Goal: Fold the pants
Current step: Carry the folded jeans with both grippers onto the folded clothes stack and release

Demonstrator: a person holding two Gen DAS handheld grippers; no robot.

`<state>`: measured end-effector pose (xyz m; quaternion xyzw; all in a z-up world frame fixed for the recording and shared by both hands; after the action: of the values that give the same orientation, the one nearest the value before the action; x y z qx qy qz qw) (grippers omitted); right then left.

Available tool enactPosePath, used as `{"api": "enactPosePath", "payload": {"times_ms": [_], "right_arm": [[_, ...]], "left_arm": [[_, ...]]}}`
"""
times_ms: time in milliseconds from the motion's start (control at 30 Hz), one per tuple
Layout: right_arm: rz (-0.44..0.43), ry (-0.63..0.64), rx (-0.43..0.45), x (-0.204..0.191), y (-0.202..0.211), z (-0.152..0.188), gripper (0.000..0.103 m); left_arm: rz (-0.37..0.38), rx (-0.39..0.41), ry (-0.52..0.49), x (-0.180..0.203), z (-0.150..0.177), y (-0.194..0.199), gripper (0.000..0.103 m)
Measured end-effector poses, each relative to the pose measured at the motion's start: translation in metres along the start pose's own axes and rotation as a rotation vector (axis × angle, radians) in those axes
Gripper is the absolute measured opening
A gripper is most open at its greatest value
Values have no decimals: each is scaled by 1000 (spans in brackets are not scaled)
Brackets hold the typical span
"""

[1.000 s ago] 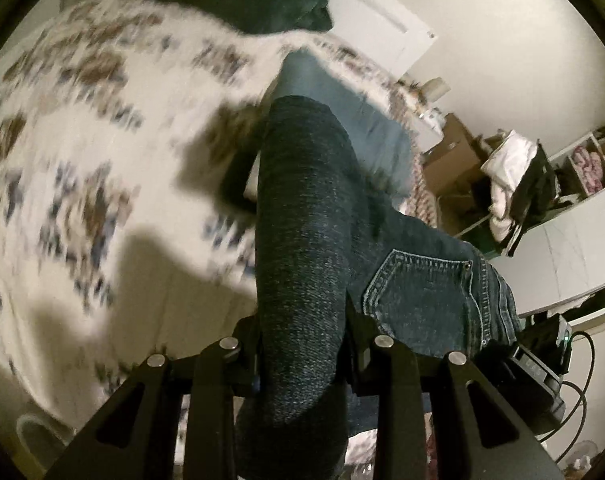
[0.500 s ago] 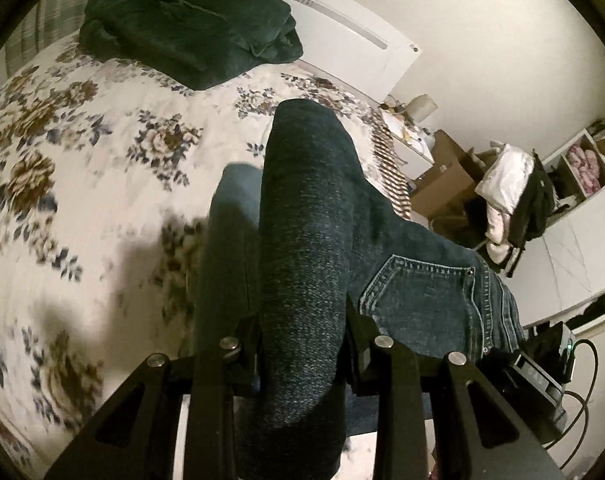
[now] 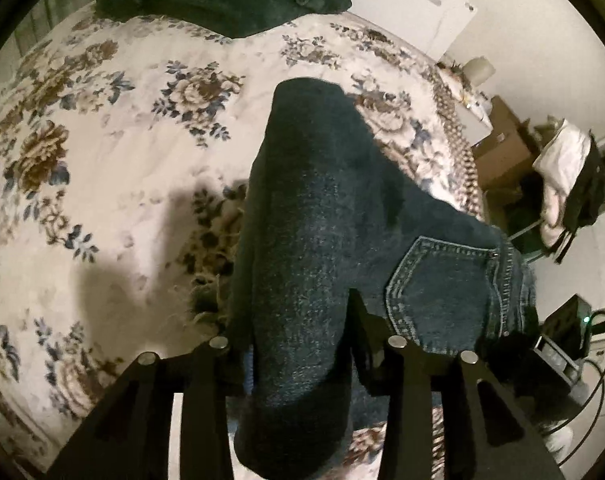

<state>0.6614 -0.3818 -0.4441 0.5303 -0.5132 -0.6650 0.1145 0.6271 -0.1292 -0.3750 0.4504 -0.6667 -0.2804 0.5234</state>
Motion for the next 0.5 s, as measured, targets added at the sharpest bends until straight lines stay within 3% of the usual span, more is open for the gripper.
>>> {"api": "enactPosePath", "payload": {"times_ms": [100,167,233,500], "right_arm": [[101,48,-22,5,2,3,78],[174,91,-7,4,9,5,87],[239,124,19,0,20,10,93],[538,318,250,-31,84,24,98]], "left_arm": [[-58,-5,-21,5,6,6,46],[-95,-9,-41,8,8,8,80],[-112,8,-63,13,9,13,93],[-206,59,-186,45,16,44,95]]}}
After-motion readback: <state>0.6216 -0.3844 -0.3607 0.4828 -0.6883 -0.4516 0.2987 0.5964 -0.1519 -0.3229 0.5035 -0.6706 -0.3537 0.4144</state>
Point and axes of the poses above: each gripper's, at about its wrist camera, not at the fingertips, and y roughly against the way its jaws point, x to its right, z to its underside, the point moved 5 cm from there along -y, roughly the way its jaws point, and after that the axes turned 10 degrees about z, right-handed, at the moved point
